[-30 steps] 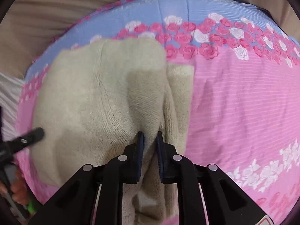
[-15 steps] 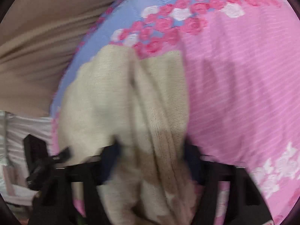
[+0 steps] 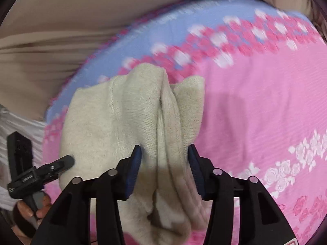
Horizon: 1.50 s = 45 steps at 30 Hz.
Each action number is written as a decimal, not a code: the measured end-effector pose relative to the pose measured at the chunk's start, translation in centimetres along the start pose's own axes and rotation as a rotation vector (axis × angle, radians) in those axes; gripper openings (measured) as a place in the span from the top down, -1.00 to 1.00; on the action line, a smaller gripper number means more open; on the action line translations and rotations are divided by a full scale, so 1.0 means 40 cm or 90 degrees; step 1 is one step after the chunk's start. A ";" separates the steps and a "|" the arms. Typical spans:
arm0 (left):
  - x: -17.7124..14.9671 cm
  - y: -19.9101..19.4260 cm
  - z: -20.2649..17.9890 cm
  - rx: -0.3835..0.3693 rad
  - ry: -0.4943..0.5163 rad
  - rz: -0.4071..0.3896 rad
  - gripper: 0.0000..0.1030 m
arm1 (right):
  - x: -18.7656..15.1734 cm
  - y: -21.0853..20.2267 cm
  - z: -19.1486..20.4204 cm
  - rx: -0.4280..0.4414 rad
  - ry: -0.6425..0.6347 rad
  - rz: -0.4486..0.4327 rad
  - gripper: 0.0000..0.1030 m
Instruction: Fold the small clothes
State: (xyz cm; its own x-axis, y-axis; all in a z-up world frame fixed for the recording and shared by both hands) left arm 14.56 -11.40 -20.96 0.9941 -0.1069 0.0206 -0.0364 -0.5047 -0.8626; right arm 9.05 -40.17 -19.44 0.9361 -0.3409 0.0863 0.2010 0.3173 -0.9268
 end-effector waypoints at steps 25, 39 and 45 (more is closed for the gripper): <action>0.043 0.134 -0.080 0.155 0.076 0.024 -0.83 | 0.011 0.090 -0.002 0.070 0.048 -0.011 -0.68; 0.025 0.062 -0.081 0.022 0.059 0.060 -0.08 | 0.004 0.012 0.025 0.053 0.018 -0.022 0.27; 0.018 0.100 -0.048 0.041 0.033 0.052 -0.41 | 0.005 0.053 -0.021 0.089 0.073 -0.001 0.13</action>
State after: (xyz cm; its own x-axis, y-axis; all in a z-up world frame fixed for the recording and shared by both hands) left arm 14.95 -15.12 -23.43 0.9814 -0.1899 -0.0265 -0.1087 -0.4371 -0.8928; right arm 9.44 -40.31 -21.70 0.8983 -0.4378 0.0374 0.2474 0.4337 -0.8664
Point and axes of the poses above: each gripper's, at about its wrist camera, not at the fingertips, and y roughly the way its jaws point, z to its left, x to its top, the point moved 6 cm from there along y, roughly the way its jaws point, and after that the axes turned 9 degrees about z, right-handed, at the moved point
